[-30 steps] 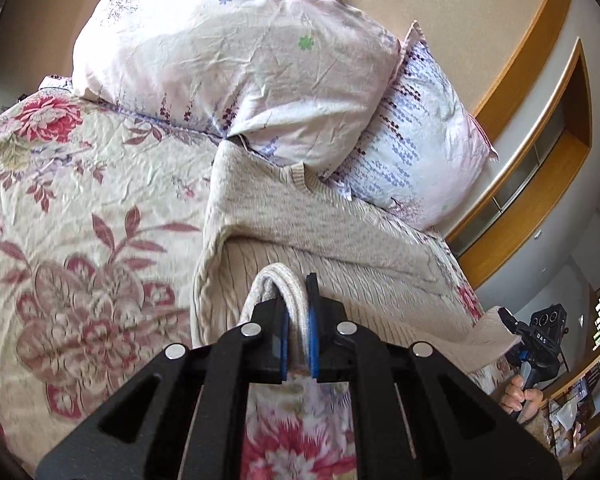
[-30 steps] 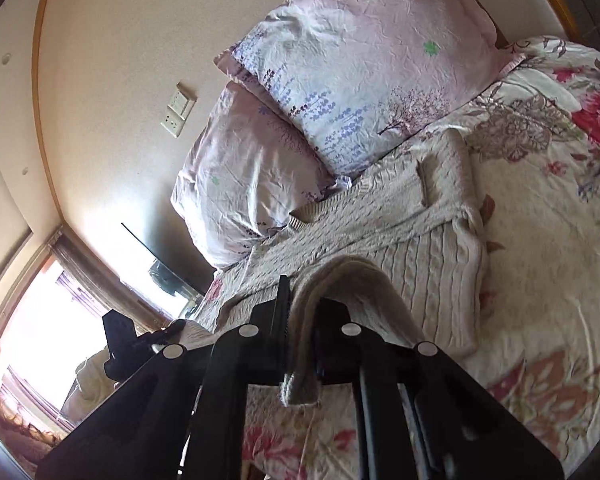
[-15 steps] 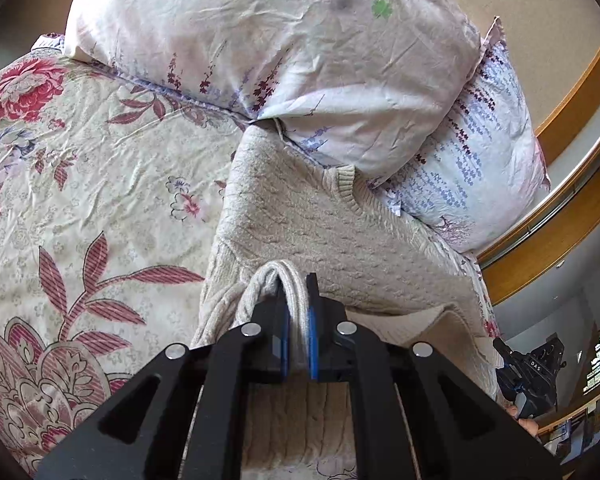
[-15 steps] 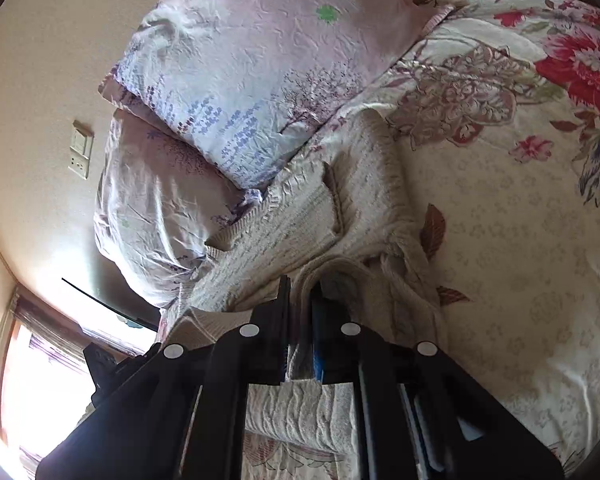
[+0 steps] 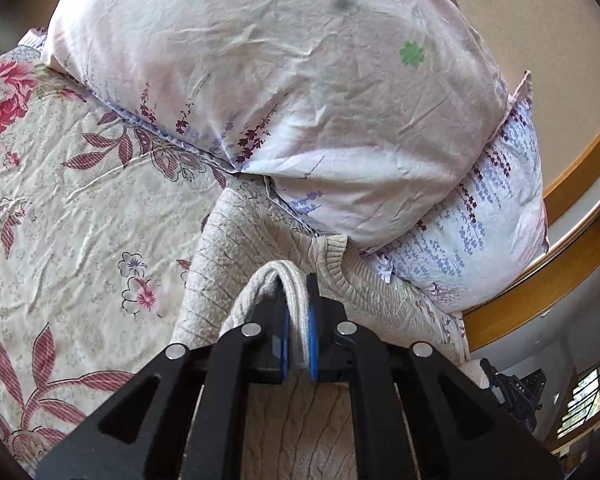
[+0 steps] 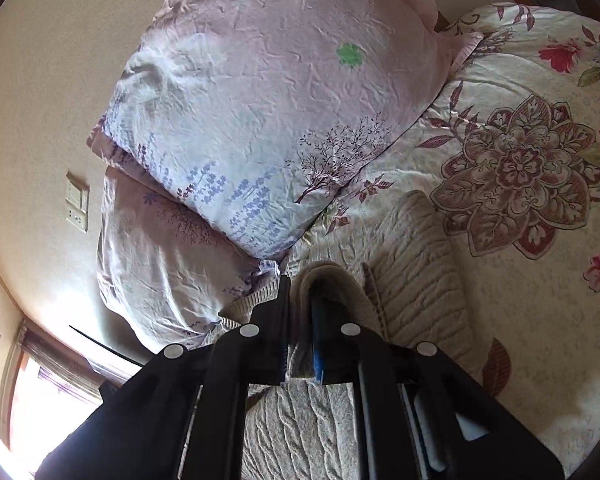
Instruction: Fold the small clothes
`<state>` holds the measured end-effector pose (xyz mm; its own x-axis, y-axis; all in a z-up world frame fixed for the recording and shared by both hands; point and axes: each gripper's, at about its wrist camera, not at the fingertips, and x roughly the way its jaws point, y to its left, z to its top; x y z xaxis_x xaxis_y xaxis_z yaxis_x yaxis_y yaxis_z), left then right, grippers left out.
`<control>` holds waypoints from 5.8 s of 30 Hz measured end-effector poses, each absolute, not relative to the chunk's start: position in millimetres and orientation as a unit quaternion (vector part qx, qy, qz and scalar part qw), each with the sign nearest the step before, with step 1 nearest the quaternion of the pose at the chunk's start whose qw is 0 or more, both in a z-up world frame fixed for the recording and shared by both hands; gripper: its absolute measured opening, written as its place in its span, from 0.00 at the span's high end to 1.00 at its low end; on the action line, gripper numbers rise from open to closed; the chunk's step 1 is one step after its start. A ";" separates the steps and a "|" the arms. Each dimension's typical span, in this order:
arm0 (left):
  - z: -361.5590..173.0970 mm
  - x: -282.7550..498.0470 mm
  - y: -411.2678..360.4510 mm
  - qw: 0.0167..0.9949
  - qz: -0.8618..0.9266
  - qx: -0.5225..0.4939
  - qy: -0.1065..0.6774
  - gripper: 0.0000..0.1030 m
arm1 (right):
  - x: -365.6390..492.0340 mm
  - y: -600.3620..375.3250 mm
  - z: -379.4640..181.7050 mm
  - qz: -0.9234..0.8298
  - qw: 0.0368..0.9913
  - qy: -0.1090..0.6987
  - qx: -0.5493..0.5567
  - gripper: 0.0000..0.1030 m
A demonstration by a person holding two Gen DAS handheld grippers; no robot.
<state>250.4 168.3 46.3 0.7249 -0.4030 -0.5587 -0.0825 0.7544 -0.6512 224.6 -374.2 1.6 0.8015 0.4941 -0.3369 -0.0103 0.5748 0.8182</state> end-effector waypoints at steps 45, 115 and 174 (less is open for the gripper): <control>54.5 254.8 170.7 0.920 -0.101 -0.207 0.317 0.16 | 221.2 -392.7 8.8 0.067 0.898 0.257 0.352 0.29; 14.4 269.1 168.8 0.881 -0.052 -0.170 0.439 0.02 | 267.5 -150.0 -18.9 -0.012 0.905 0.425 -0.014 0.01; 74.5 293.5 -43.5 0.779 -0.335 -0.333 0.413 0.87 | 216.4 -272.4 13.0 0.028 0.918 0.379 0.118 0.01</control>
<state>293.5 -43.5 74.5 0.4353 -0.7964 -0.4199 0.2468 0.5541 -0.7950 216.4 -272.4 13.0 0.7116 0.1415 -0.6882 0.0369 0.9706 0.2377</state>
